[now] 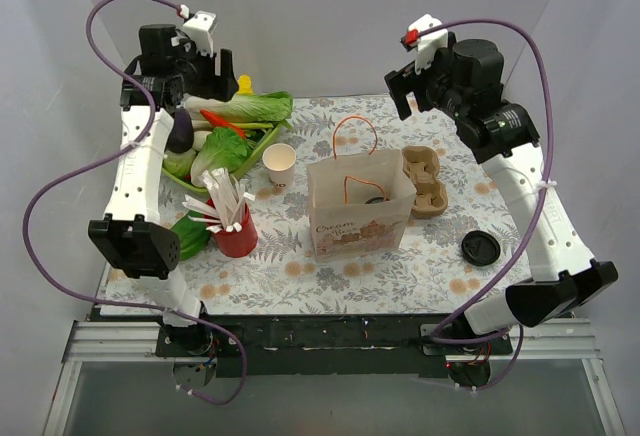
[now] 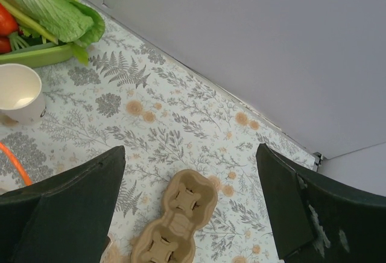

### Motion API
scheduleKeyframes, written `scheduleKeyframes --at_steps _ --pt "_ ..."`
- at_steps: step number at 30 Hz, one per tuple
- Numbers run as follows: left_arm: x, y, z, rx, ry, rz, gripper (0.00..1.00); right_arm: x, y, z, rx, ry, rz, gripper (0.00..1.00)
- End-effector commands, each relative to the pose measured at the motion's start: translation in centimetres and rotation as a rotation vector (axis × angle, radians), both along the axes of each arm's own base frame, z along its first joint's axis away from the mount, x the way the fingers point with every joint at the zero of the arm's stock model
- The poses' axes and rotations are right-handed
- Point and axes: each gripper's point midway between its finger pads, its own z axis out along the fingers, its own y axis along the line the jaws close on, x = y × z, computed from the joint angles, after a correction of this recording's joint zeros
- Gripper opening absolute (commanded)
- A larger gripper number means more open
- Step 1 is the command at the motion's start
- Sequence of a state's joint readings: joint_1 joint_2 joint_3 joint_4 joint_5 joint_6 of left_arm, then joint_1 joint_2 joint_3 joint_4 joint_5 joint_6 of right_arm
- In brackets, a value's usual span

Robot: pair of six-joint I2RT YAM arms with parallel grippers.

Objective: Pack the takeout coffee

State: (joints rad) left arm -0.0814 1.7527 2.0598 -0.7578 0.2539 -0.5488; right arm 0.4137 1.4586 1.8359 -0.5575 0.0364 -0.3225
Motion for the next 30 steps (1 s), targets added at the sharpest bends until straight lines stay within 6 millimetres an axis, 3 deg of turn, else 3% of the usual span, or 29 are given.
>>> scheduleKeyframes --at_steps 1,5,7,10,16,23,30 --pt "-10.8 -2.2 2.7 0.045 0.014 -0.360 0.67 -2.1 -0.5 -0.1 -0.018 -0.022 0.038 0.96" --pt "-16.6 -2.3 -0.6 0.073 0.140 -0.447 0.60 -2.6 -0.8 -1.4 -0.031 0.000 0.034 0.96" --pt "-18.6 -3.1 -2.0 0.073 0.190 -0.514 0.57 -2.6 -0.7 -1.8 -0.021 0.012 0.034 0.96" --pt "-19.9 -5.2 -2.6 0.047 0.213 -0.597 0.51 -2.8 0.2 -2.3 0.006 0.039 0.072 0.96" --pt "-20.8 -8.4 -6.2 0.061 0.298 -0.712 0.38 -3.0 1.2 -2.3 0.051 0.061 0.113 0.96" --pt "-19.8 -6.8 -9.3 0.201 0.363 -0.693 0.31 -2.4 0.0 -1.6 0.064 0.041 0.058 0.96" --pt "-20.3 -5.5 -10.5 0.273 0.408 -0.686 0.24 -2.5 -0.4 -1.7 0.075 0.044 0.059 0.97"
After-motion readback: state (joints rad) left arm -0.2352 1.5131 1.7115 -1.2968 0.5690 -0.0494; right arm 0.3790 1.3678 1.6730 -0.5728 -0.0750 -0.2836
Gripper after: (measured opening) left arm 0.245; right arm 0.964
